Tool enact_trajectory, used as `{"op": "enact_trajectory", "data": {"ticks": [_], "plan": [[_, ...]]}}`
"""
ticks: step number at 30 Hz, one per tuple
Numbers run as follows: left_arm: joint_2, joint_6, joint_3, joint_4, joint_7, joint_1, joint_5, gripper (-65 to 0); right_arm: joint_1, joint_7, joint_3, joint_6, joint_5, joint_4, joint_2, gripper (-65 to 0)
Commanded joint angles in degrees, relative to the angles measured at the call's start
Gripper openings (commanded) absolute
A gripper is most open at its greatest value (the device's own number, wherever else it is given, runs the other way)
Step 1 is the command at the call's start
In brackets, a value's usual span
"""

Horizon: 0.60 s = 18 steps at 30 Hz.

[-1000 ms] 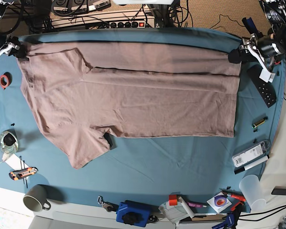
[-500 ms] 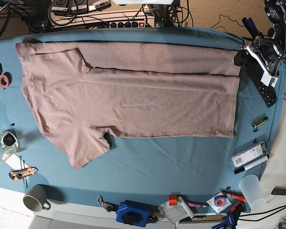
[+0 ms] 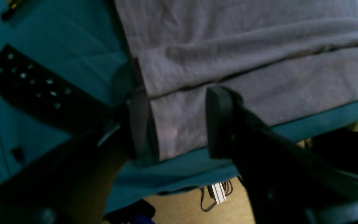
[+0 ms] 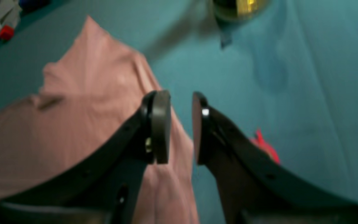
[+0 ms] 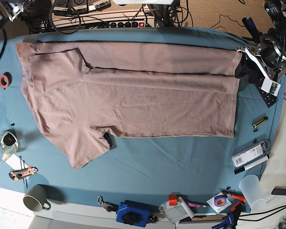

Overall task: Fold the T-shirt properly
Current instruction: 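Release with the right gripper and move it to the sleeve by the collar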

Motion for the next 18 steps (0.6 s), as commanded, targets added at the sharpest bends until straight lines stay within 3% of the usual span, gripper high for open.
{"op": "enact_trajectory", "data": {"ticks": [1, 5, 11, 13, 18], "plan": [[-0.8, 0.0, -0.4, 0.8, -1.0, 0.2, -0.8, -34.1, 1.8, 3.4, -1.1, 0.0, 0.8, 0.9, 1.9, -51.9], [-0.8, 0.0, -0.4, 0.8, -0.9, 1.1, -0.4, -34.1, 8.2, 5.0, -5.0, 0.0, -0.7, 0.9, 1.0, -51.9], [0.0, 0.0, -0.4, 0.8, -1.1, 1.1, -0.5, -34.1, 16.6, 19.0, -13.4, 0.0, -17.3, -1.3, -2.2, -51.9], [0.7, 0.0, -0.4, 0.8, -1.1, 1.1, -0.5, -34.1, 19.1, 21.4, -17.9, -2.2, -21.7, -3.6, -2.8, -51.9], [2.8, -0.1, -0.4, 0.8, -1.0, 1.1, -0.8, -34.1, 25.8, 23.2, -29.0, -4.3, -24.0, -11.7, -3.0, -51.9]]}}
